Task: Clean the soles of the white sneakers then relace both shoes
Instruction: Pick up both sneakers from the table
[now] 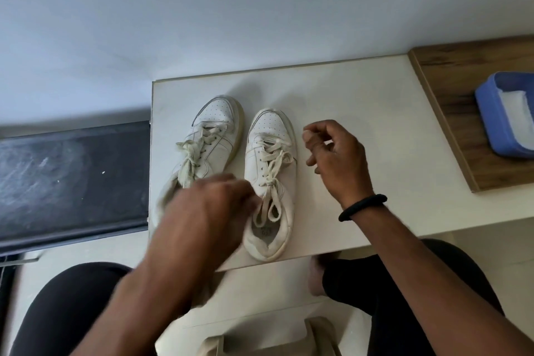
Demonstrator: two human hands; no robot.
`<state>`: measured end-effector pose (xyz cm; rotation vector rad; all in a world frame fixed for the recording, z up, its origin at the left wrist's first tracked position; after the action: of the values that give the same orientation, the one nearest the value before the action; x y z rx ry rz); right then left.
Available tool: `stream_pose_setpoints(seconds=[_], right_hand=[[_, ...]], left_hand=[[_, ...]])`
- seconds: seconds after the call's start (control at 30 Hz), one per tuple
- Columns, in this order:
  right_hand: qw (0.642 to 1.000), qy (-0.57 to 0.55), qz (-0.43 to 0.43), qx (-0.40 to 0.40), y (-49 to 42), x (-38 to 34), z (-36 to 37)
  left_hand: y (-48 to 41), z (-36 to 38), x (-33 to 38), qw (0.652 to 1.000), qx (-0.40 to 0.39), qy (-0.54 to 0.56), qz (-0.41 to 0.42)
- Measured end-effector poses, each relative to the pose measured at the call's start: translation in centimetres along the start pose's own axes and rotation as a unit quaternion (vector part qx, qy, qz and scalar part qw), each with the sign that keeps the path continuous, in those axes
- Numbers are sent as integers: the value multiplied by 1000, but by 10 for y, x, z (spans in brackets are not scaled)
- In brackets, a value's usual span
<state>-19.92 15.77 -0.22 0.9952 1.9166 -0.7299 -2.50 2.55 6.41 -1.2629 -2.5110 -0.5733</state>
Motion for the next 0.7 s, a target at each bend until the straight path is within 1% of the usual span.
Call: stream_pose_setpoints(seconds=[0.07, 0.1, 0.13, 0.17, 0.23, 0.3, 0.37, 0.4, 0.53, 0.63, 0.7], right_hand=[[999, 19, 34, 0, 3, 1, -7], [998, 40, 37, -7, 7, -1, -10], [998, 59, 32, -20, 13, -7, -11], [996, 77, 26, -43, 21, -16, -9], [986, 117, 8, -116, 41, -35, 1], [961, 174, -1, -217, 60, -47, 20], [931, 209, 19, -299, 70, -45, 37], [923, 214, 31, -318, 72, -42, 42], [910, 255, 19, -326, 67, -30, 49], [901, 286, 21, -326, 61, -29, 51], [901, 295, 19, -317, 53, -28, 52]], left_hand=[[-7, -26, -21, 992, 111, 36, -44], [-12, -34, -33, 985, 152, 44, -68], [-17, -39, -46, 979, 174, 48, -91], [-24, -37, -60, 976, 169, 55, -123], [-35, -22, -81, 972, 84, 119, -186], [-39, -4, -88, 956, -15, 190, -225], [-43, 10, -88, 953, -88, 188, -220], [-44, 12, -89, 953, -107, 187, -210], [-45, 13, -89, 935, -154, 243, -208], [-44, 19, -87, 932, -158, 257, -201], [-45, 22, -87, 932, -159, 260, -197]])
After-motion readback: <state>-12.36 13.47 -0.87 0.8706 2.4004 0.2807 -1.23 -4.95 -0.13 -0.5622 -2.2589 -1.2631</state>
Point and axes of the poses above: each hand's wrist, its own y-axis away from the middle knuckle, its own z-axis out of the palm, x = y × z, the point moved 5 cm from there along -y, towards the middle knuckle, and after that the axes turned 14 degrees about -z, right-handed, at the moved point
